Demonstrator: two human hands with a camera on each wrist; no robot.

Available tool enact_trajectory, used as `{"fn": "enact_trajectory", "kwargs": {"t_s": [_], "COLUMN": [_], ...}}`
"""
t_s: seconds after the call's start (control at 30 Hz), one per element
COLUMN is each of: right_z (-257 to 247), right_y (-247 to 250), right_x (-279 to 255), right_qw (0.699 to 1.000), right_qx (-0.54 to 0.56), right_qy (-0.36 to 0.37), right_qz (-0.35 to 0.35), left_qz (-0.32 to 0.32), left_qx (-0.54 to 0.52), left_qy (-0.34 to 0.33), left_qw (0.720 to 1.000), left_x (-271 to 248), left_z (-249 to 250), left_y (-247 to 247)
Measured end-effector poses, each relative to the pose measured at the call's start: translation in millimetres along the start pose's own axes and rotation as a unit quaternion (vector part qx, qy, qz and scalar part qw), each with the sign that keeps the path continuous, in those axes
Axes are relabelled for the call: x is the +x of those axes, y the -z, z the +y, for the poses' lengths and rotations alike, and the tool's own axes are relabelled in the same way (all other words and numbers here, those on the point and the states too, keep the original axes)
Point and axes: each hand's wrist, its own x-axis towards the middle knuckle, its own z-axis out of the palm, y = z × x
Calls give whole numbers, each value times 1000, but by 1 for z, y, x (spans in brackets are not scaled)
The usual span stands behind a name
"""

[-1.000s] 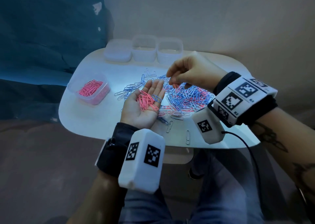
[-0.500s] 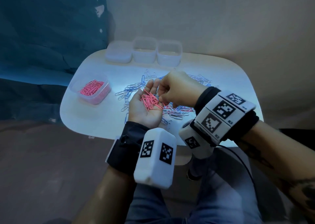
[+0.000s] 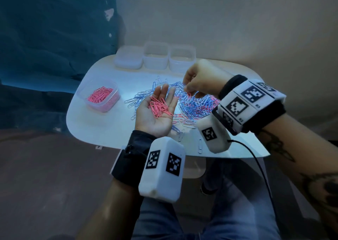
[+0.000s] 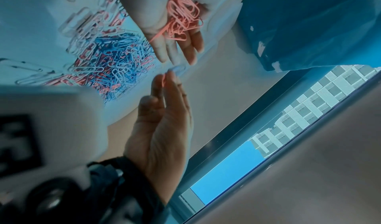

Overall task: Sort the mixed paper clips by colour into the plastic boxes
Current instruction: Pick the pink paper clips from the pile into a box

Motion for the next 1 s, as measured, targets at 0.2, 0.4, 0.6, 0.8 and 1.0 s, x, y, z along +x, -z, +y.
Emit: {"fn": "enact_trajectory", "kwargs": {"t_s": [0.2,0.4,0.6,0.8,1.0], "right_z": [-18,-15,0,-1,4], "right_y": [-20,-26,-9,-41,-54], "right_x": [0,1,12,27,39], "right_qw": [989,966,978,942,945], "right_qx": [-24,-73,-151,-306,-310], "right_qy": [134,198,135,127,91], "right_qz": [52,150,43,-48,-52], "left_qz": [-10,-31,0,31,40], "left_qx": [3,-59,-59,24,27], "left_qy": [4,31,0,-23,-9], "left_qw": [1000,997,998,999,999], "left_x": [3,-1,-6,-10,-10], "left_z": [3,6,49,72,66], "left_y": [4,2,17,25,23]}}
